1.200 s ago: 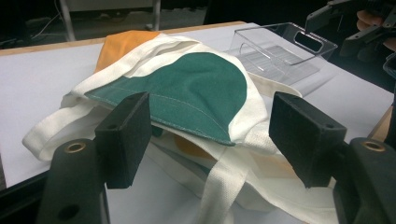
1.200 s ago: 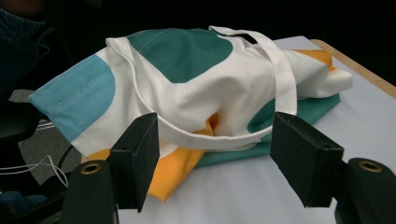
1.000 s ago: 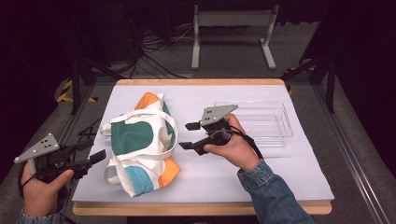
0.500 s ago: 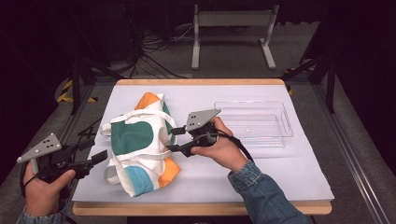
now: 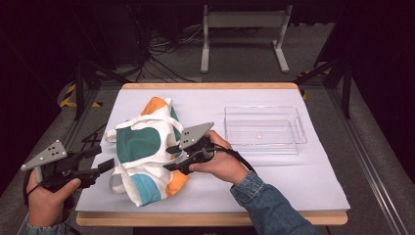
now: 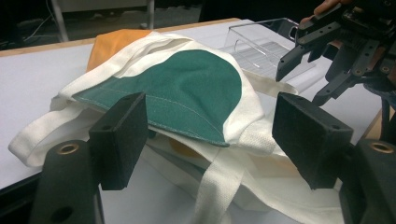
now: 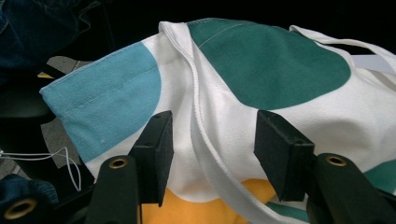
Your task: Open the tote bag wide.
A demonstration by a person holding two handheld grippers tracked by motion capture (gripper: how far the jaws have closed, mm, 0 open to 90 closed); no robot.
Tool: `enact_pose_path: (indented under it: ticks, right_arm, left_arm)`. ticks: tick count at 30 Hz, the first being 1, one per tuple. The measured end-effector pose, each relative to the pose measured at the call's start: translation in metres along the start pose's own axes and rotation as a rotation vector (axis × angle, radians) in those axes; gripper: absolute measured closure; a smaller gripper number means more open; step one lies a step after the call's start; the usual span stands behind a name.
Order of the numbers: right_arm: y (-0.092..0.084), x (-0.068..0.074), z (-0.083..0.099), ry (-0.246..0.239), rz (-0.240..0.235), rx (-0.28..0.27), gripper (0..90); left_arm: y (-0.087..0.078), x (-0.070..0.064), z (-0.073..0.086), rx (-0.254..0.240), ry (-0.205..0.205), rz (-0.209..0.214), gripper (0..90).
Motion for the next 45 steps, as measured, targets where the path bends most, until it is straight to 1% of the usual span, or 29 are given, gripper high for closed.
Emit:
enact_pose_path:
  ticks: [1, 2, 3, 4, 5, 8, 9, 10, 11, 13, 15, 17, 21, 24, 25, 29, 30, 32, 40, 41, 44, 45]
  right_arm:
    - [0.001, 0.000, 0.000, -0.001, -0.001, 0.004, 49.2]
    - [0.003, 0.000, 0.003, -0.002, 0.002, 0.028, 53.0]
    - [0.003, 0.000, 0.003, -0.002, 0.002, 0.028, 53.0]
    - [0.003, 0.000, 0.004, 0.008, 0.001, 0.044, 56.9]
    - [0.003, 0.004, 0.007, 0.048, -0.026, 0.059, 65.3]
    - [0.004, 0.005, 0.008, 0.048, -0.035, 0.072, 72.4]
    - [0.004, 0.005, 0.008, 0.048, -0.035, 0.072, 72.4]
    - [0.004, 0.005, 0.009, 0.043, -0.033, 0.084, 79.9]
    - [0.004, 0.005, 0.009, 0.043, -0.033, 0.084, 79.9]
    - [0.003, 0.006, 0.010, 0.033, -0.029, 0.104, 87.6]
    - [0.000, 0.006, 0.009, 0.036, -0.023, 0.108, 87.8]
    - [-0.003, 0.005, 0.007, 0.042, -0.007, 0.102, 87.9]
    - [-0.014, 0.000, -0.001, 0.039, 0.034, 0.070, 87.9]
    - [-0.026, -0.005, -0.008, 0.040, 0.065, 0.041, 87.9]
    - [-0.026, -0.005, -0.008, 0.040, 0.065, 0.041, 87.9]
    - [-0.039, -0.009, -0.013, 0.040, 0.099, 0.017, 87.9]
    - [-0.042, -0.010, -0.014, 0.038, 0.107, 0.012, 88.0]
    - [-0.049, -0.011, -0.017, 0.040, 0.120, -0.001, 87.9]
    - [-0.060, -0.014, -0.020, 0.043, 0.148, -0.023, 87.9]
    - [-0.060, -0.014, -0.020, 0.043, 0.150, -0.024, 88.0]
    - [-0.064, -0.015, -0.020, 0.047, 0.160, -0.030, 87.9]
    - [-0.065, -0.015, -0.020, 0.048, 0.163, -0.031, 87.9]
  left_arm:
    - [0.000, 0.000, 0.000, 0.002, -0.001, 0.002, 27.7]
    - [0.001, 0.000, 0.000, 0.003, 0.000, 0.003, 27.7]
    - [0.001, 0.000, 0.000, 0.003, 0.000, 0.003, 27.8]
    - [0.001, 0.000, 0.000, 0.005, -0.001, 0.006, 27.8]
    - [0.001, -0.001, 0.001, 0.006, 0.004, 0.011, 28.6]
    - [0.002, -0.001, 0.001, 0.010, 0.000, 0.017, 28.8]
    - [0.002, -0.001, 0.001, 0.010, 0.000, 0.017, 28.9]
    - [0.003, -0.002, 0.001, 0.009, -0.001, 0.019, 28.8]
    - [0.003, -0.002, 0.001, 0.009, -0.001, 0.019, 28.8]
    - [0.003, -0.002, 0.002, 0.014, -0.001, 0.024, 29.2]
    - [0.002, -0.002, 0.002, 0.016, -0.001, 0.026, 29.6]
    - [0.002, -0.002, 0.002, 0.015, -0.004, 0.028, 30.0]
    - [0.002, -0.003, 0.001, 0.015, 0.001, 0.029, 30.1]
    - [0.002, -0.003, 0.002, 0.016, 0.000, 0.032, 30.0]
    - [0.002, -0.003, 0.002, 0.016, 0.000, 0.032, 30.0]
    - [0.002, -0.005, 0.002, 0.020, 0.000, 0.036, 30.0]
    - [0.002, -0.005, 0.003, 0.021, 0.006, 0.036, 29.9]
    - [0.001, -0.006, 0.004, 0.030, 0.011, 0.036, 29.9]
    - [0.002, -0.007, 0.012, 0.061, 0.016, 0.042, 29.9]
    - [0.003, -0.007, 0.013, 0.068, 0.011, 0.048, 29.8]
    - [0.006, -0.008, 0.018, 0.097, 0.016, 0.059, 29.7]
    - [0.007, -0.008, 0.019, 0.100, 0.011, 0.063, 29.7]
Point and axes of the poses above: each handheld gripper's, and its own axes: y roughly forward along the jaws, z roughly out of its underside, x roughly to its left, the point moved 10 cm from there along y, roughly forward along the jaws, and after that the axes turned 7 degrees about -y, right-handed, at the moved point
